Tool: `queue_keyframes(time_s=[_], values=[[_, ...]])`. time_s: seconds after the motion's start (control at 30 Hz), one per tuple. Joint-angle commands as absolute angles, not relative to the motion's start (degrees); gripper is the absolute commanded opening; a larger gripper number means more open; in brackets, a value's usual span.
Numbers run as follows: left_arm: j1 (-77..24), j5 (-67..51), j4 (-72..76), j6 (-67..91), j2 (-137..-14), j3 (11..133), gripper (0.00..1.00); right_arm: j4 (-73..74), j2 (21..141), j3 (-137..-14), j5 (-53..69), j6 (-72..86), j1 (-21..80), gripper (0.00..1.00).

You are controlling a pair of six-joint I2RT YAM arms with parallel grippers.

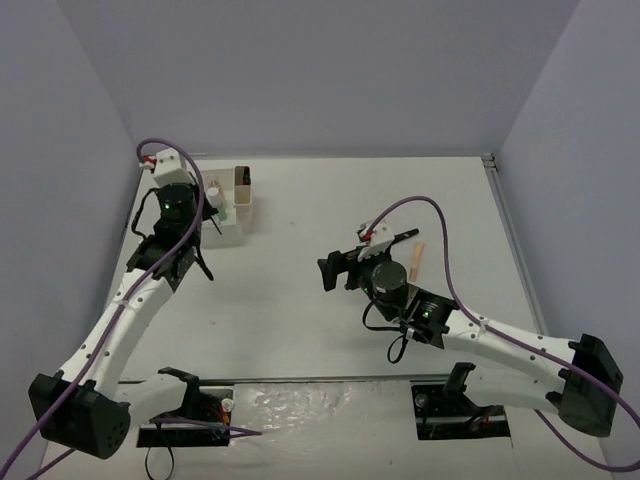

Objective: Organize the makeup

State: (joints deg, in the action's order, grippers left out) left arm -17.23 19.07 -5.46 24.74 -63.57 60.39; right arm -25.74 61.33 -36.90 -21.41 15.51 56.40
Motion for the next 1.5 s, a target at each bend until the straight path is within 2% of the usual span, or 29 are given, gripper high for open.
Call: queue_keyframes(time_s=[0.0,0.13,0.47,0.9,1.13,1.27,1.47], values=[[-9.8,20.2,5.6,16.7,-69.5,66.9,0.0,-23.4,57.2,-35.4,-23.8,16.5,53.2,1.0],[-3.5,17.8,10.2,15.9,-75.8,71.7,0.0,-22.1,54.8,-34.3,-23.4,15.3,51.5,1.0],[3.3,15.8,14.8,14.2,-88.7,81.2,0.0,-20.4,53.0,-33.4,-22.8,13.7,50.7,1.0],[4.0,14.8,22.4,15.4,-96.7,76.0,0.0,-19.4,53.0,-31.8,-23.0,14.3,49.5,1.0],[4.0,16.1,24.7,14.9,-96.8,71.0,0.07,-18.8,52.3,-31.7,-21.9,15.3,49.2,1.0],[4.0,15.1,24.4,14.9,-96.4,69.3,0.15,-17.1,51.9,-32.1,-22.6,16.1,49.1,1.0],[4.0,14.8,22.6,16.8,-94.9,67.9,0.34,-12.8,52.2,-33.6,-23.4,17.6,48.9,1.0]])
